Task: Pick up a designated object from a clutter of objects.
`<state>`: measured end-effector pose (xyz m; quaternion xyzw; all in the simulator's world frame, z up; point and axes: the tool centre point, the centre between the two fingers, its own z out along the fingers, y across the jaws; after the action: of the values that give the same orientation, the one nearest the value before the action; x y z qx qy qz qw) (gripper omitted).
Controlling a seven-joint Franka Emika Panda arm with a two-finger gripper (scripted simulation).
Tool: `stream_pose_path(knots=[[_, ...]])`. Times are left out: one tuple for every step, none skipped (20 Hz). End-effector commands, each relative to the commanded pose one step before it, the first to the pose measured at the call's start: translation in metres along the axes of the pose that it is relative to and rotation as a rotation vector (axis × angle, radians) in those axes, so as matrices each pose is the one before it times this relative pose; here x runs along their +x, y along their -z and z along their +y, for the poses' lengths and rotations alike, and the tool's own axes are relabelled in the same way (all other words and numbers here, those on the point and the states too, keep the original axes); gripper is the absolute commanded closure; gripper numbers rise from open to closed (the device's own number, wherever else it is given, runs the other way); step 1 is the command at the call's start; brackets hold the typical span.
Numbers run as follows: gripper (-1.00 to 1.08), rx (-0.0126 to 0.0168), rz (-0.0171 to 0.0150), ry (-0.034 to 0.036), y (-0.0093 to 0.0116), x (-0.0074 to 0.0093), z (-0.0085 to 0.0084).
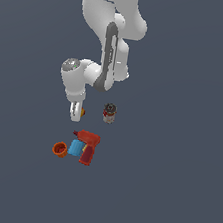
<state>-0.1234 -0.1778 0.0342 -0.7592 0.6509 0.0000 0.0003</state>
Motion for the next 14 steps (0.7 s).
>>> stream_pose_path(knots=[[1.08, -0.00080, 0.00001, -0.00022, -0.00053, 0.00018, 0.00026], [1.08, 0.00000, 0.00000, 0.00000, 0.00000, 0.00000, 0.00000], [1.08, 0.00091, 0.00014, 0.00032, 0.00057, -0.00021, -0.00022], [1.08, 0.00000, 0.00000, 0.00000, 0.00016, -0.00016, -0.00012], [1.08, 0.00000, 0.00000, 0.00000, 0.00049, -0.00047, -0.00037], [1.08, 0.00000, 0.00000, 0.00000, 0.00081, -0.00078, -0.00062], [1.08, 0.00000, 0.00000, 0.00000, 0.00114, -0.00110, -0.00087], [1.08, 0.00000, 0.00000, 0.00000, 0.00146, -0.00140, -0.00111], [1.08, 0.00000, 0.00000, 0.00000, 0.00178, -0.00171, -0.00135], [1.08, 0.00000, 0.00000, 0.00000, 0.00209, -0.00201, -0.00159], [1.08, 0.00000, 0.00000, 0.00000, 0.00240, -0.00230, -0.00182], [1.08, 0.00000, 0.00000, 0.00000, 0.00270, -0.00258, -0.00205], [1.08, 0.00000, 0.00000, 0.00000, 0.00300, -0.00287, -0.00227], [1.08, 0.00000, 0.00000, 0.00000, 0.00330, -0.00314, -0.00250]])
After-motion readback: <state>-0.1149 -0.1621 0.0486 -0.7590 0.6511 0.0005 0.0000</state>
